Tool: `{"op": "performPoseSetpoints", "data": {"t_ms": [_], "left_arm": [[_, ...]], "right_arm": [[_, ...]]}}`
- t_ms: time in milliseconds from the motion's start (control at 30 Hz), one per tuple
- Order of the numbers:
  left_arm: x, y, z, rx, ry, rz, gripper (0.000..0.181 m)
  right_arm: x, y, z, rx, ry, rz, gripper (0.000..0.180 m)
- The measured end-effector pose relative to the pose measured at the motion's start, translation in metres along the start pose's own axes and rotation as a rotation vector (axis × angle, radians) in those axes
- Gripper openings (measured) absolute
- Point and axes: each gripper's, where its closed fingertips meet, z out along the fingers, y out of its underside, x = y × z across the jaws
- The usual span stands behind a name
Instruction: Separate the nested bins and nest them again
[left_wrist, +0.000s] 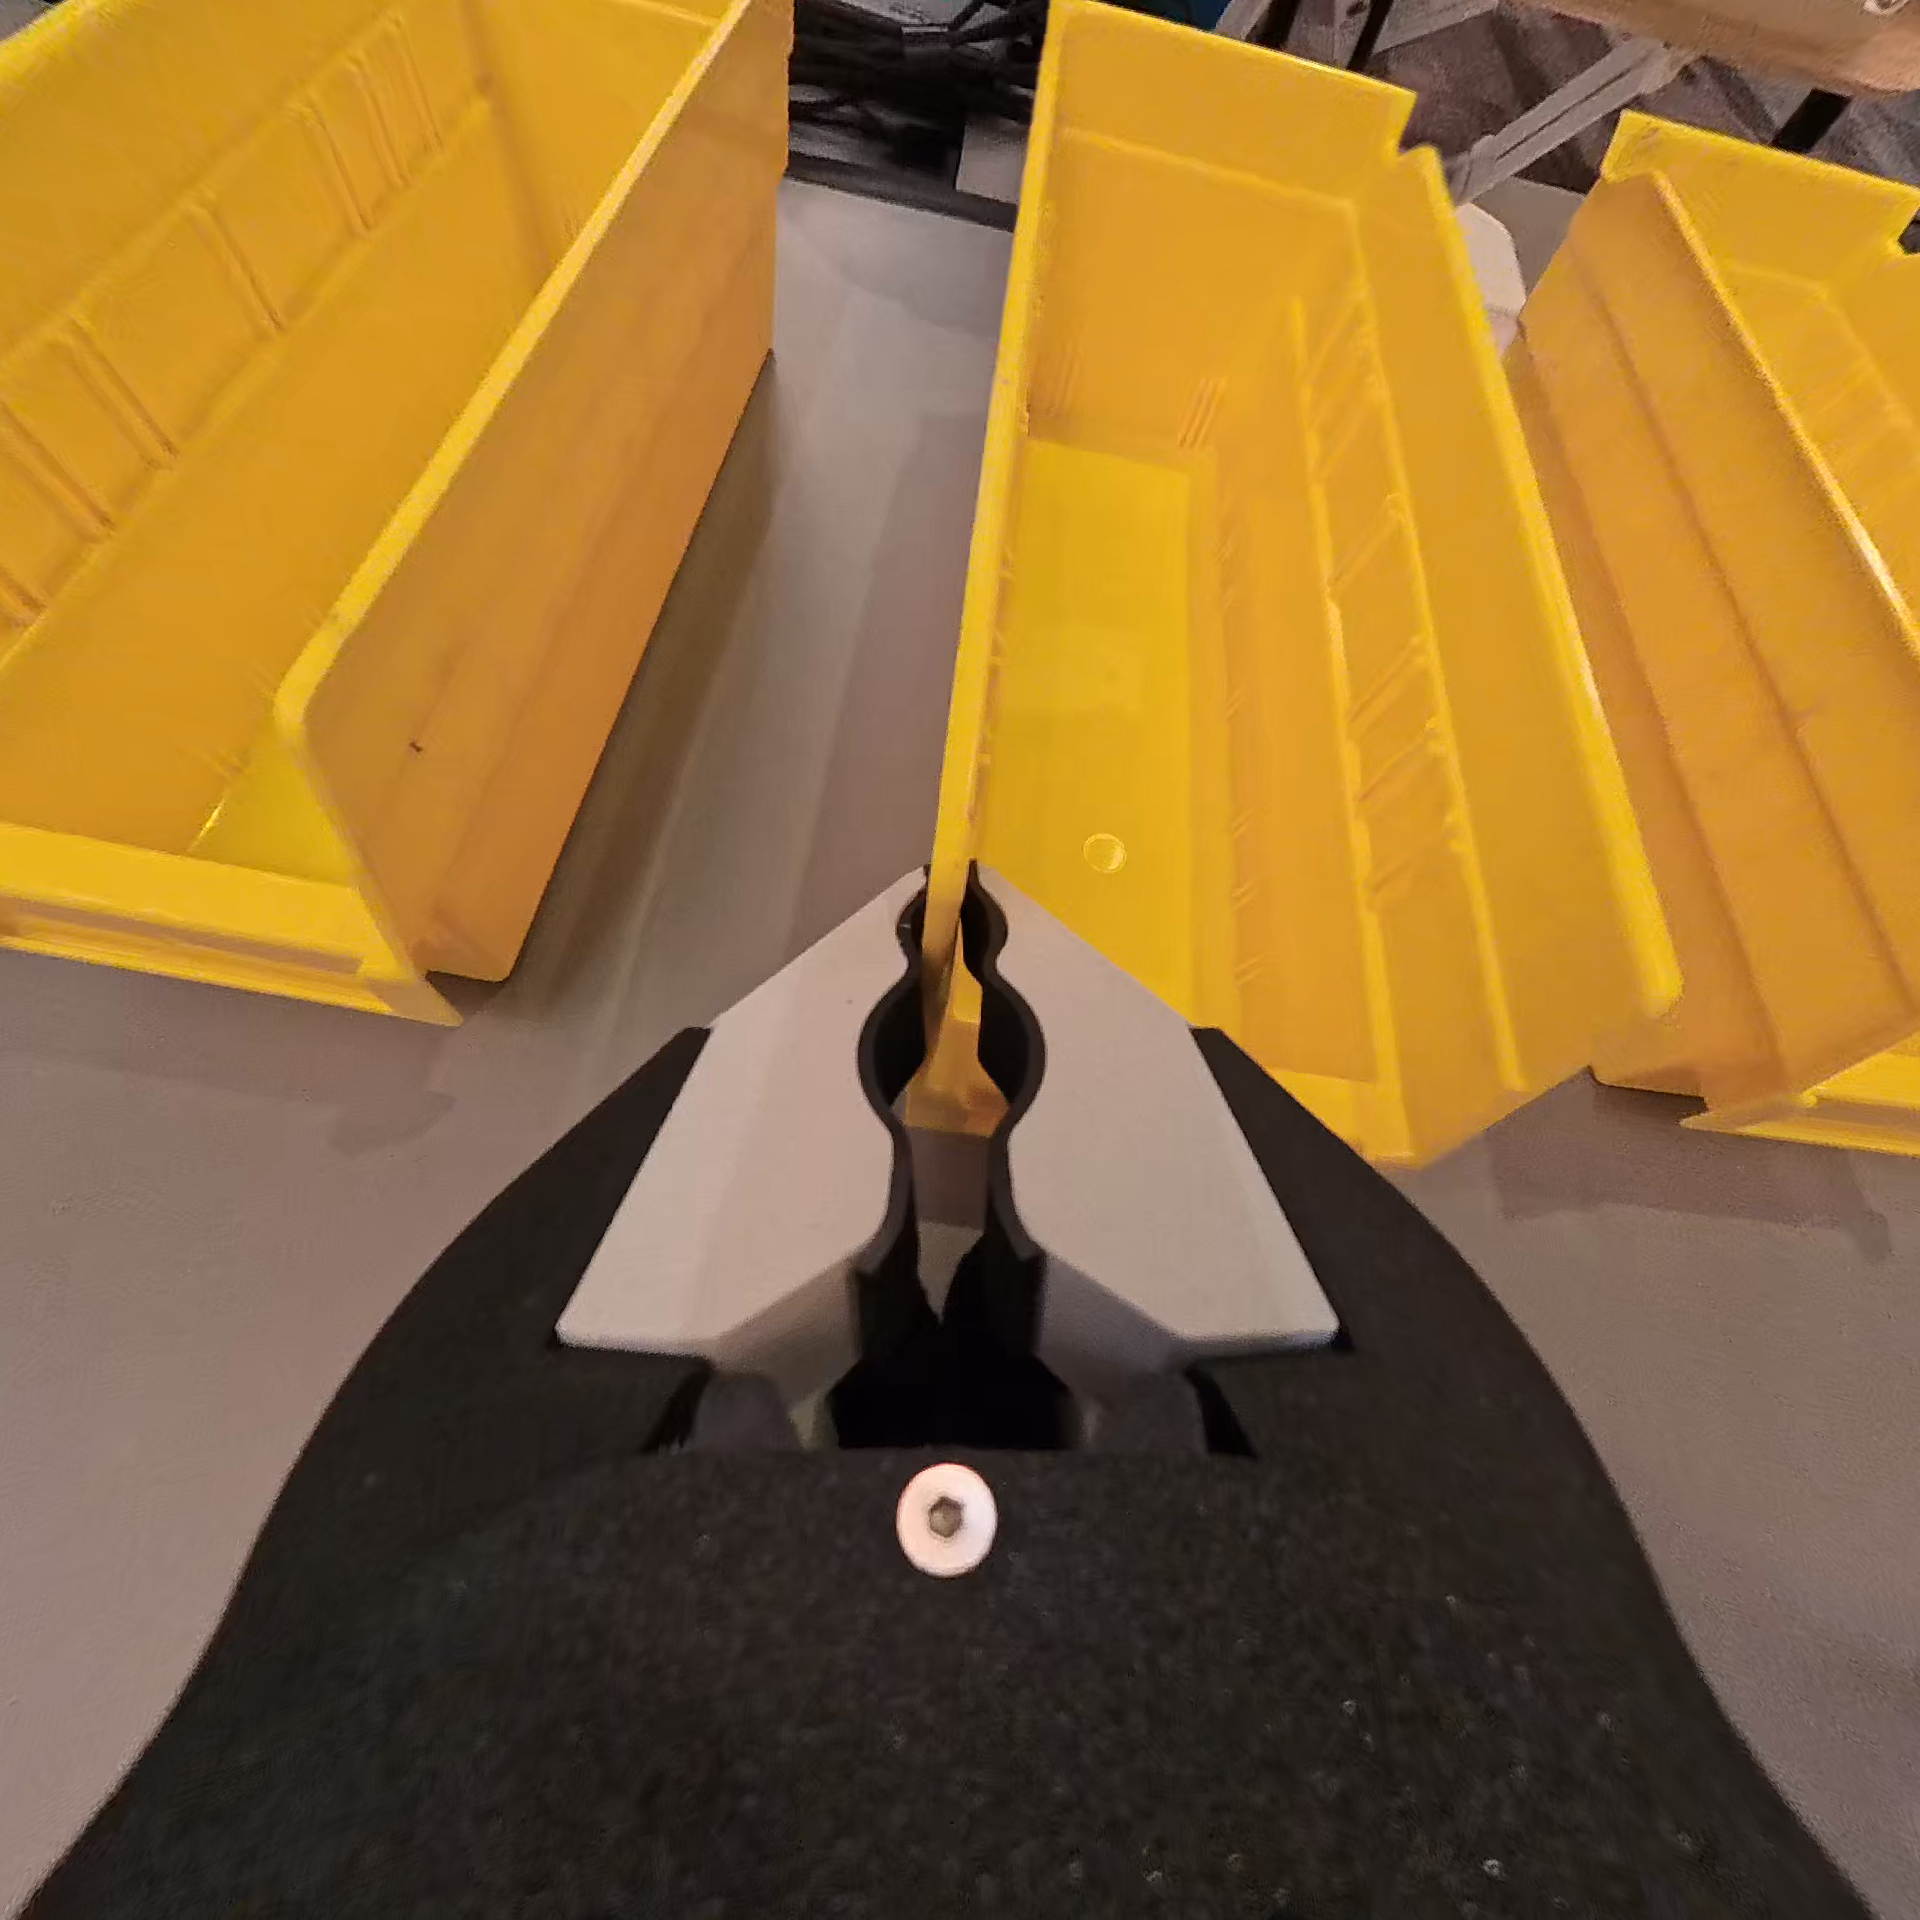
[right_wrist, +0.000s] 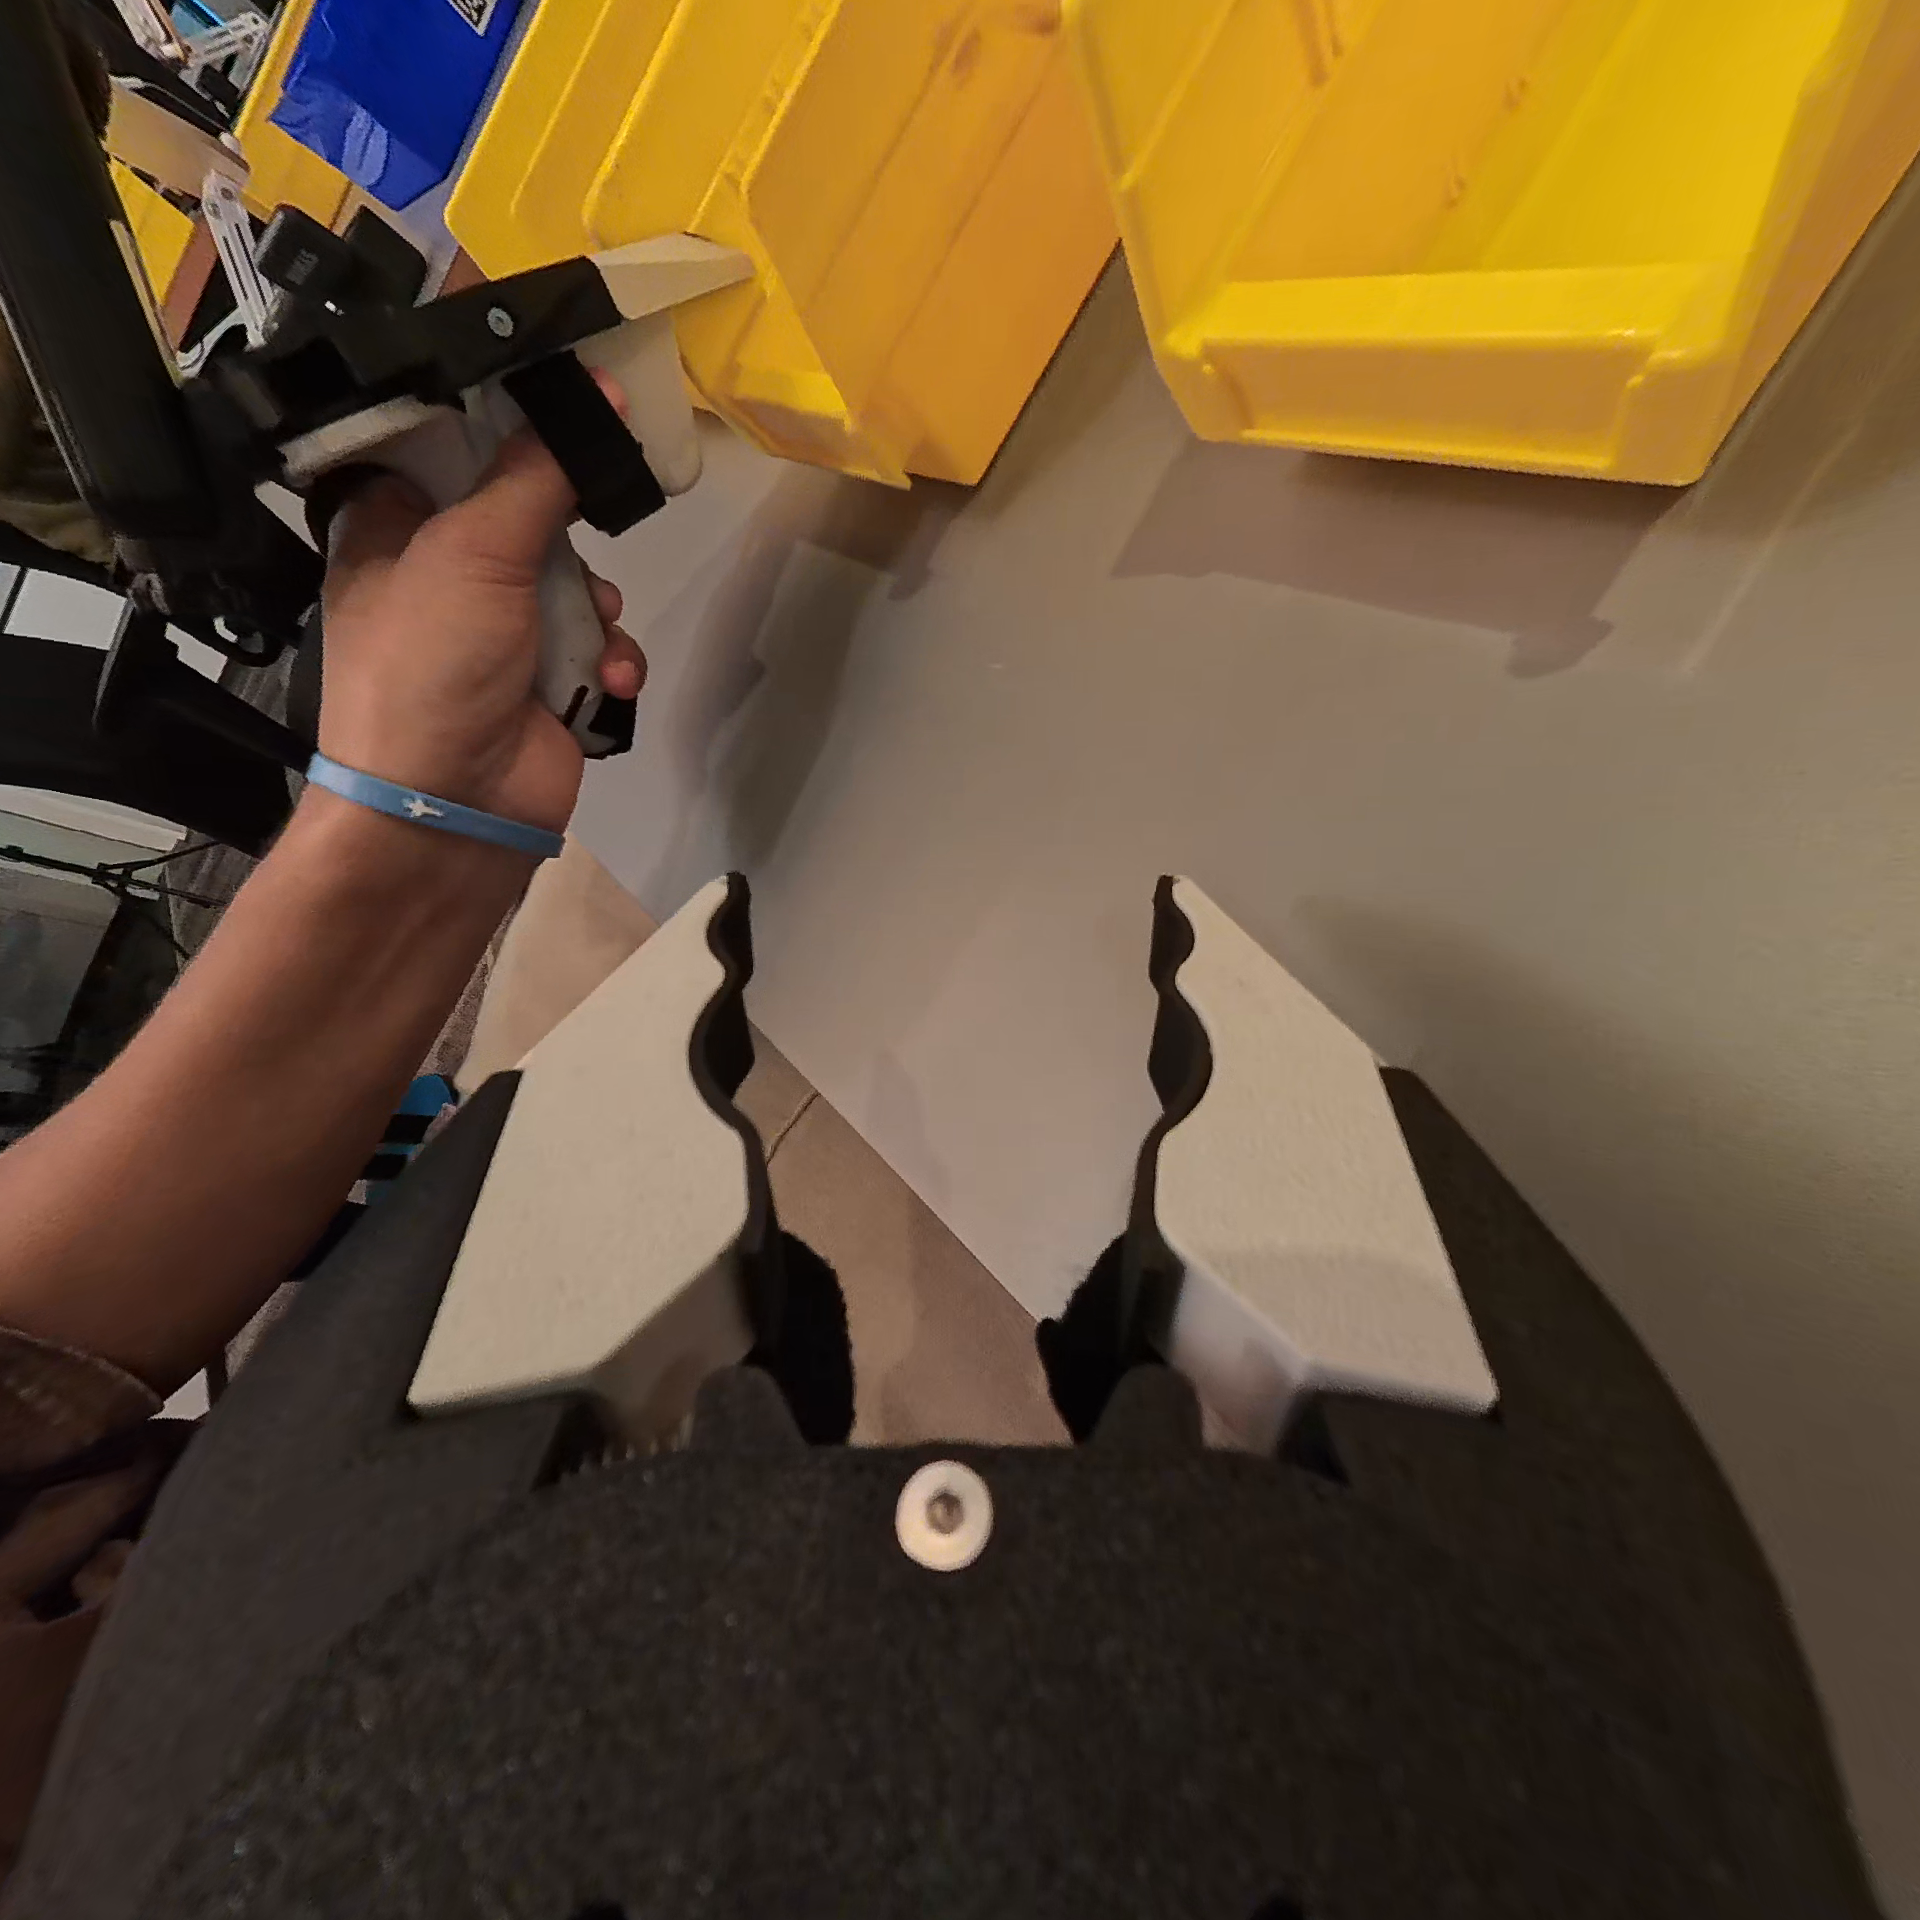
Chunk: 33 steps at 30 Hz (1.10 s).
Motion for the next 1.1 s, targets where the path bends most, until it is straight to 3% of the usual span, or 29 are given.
{"op": "performPoseSetpoints", "data": {"t_ms": [367,400,467,633,767,900,1000,1100], "left_arm": [[0.009,0.0,0.002,0.009,0.061,0.023,0.001],[0.013,0.002,0.002,-0.006,0.093,0.021,0.012],[0.018,0.005,-0.009,-0.028,0.134,0.016,0.059],[0.008,-0.008,-0.079,0.134,0.145,0.24,0.085],[-0.012,-0.011,-0.113,0.242,0.163,0.375,0.09],[-0.032,0.005,-0.117,0.22,0.164,0.423,0.096],[-0.027,0.025,-0.117,0.039,0.286,0.35,0.08],[-0.025,0.018,-0.125,0.059,0.402,0.286,0.076]], "right_arm": [[0.002,0.0,0.0,-0.002,0.008,-0.003,0.077],[0.002,0.0,0.0,0.0,0.009,-0.003,0.077],[0.002,-0.003,-0.001,0.014,0.016,-0.01,0.077],[0.016,-0.028,-0.023,0.143,0.165,-0.127,0.077],[0.025,-0.05,-0.045,0.27,0.283,-0.219,0.077],[0.032,-0.059,-0.057,0.307,0.371,-0.287,0.075],[0.031,-0.062,-0.059,0.322,0.403,-0.309,0.075],[0.034,-0.059,-0.055,0.308,0.423,-0.323,0.075]]}}
